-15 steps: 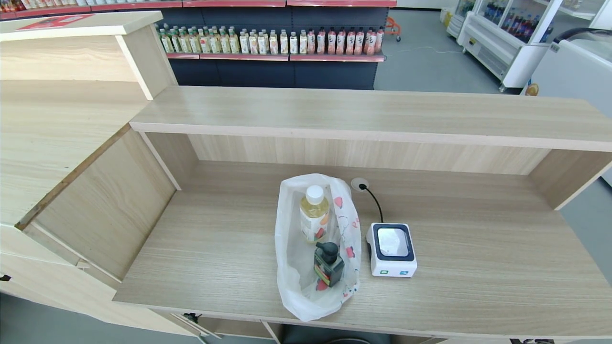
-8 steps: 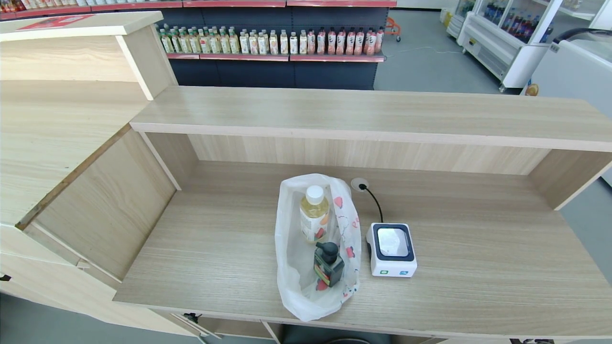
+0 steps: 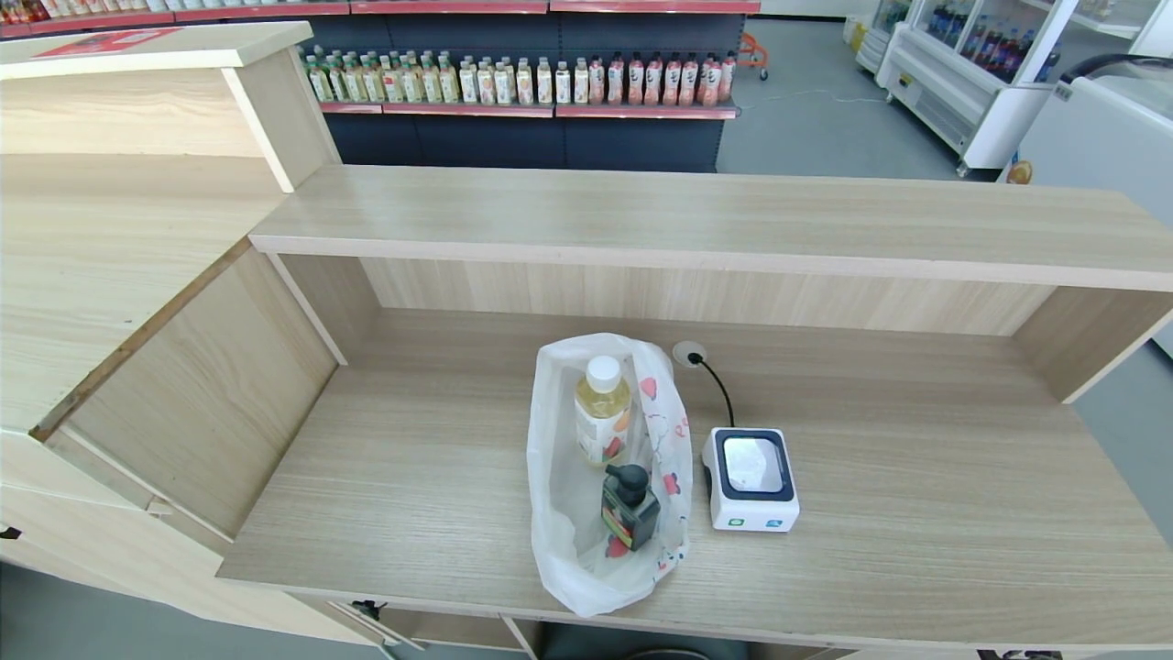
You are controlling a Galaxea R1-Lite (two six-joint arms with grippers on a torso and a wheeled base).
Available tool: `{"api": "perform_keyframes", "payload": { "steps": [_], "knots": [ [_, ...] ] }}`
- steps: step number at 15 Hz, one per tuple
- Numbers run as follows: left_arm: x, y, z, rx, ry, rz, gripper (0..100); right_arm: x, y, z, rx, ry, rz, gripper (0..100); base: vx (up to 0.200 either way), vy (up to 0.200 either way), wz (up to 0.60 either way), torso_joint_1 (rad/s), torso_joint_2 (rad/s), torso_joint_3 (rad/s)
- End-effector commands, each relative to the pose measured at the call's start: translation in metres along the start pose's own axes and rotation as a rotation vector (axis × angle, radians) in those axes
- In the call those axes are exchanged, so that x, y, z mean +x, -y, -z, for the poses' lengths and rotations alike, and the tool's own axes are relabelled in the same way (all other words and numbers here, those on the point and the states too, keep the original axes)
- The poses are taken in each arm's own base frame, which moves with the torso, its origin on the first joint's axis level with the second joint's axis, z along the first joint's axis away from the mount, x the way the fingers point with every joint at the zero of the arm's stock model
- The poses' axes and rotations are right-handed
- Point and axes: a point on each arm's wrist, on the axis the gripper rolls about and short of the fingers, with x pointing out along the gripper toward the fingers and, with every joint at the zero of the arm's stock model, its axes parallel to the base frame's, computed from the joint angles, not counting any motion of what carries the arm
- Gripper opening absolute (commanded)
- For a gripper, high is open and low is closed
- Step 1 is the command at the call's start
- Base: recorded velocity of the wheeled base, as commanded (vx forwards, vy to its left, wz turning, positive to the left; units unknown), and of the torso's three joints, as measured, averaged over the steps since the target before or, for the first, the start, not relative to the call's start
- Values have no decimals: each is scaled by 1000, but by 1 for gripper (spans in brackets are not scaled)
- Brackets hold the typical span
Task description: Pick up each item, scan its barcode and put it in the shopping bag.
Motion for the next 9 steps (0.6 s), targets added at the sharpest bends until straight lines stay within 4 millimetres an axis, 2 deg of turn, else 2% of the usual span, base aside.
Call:
{"api": "perform_keyframes", "payload": {
  "steps": [1,6,9],
  "knots": [
    [0,0,0,0,0,0,100,0,0,0,5,-1,-1,100,0,0,0,0,0,0],
    [0,0,0,-1,0,0,100,0,0,0,6,1,1,100,0,0,0,0,0,0],
    [0,0,0,2,0,0,100,0,0,0,6,1,1,100,0,-200,0,-1,1,1]
  ]
}}
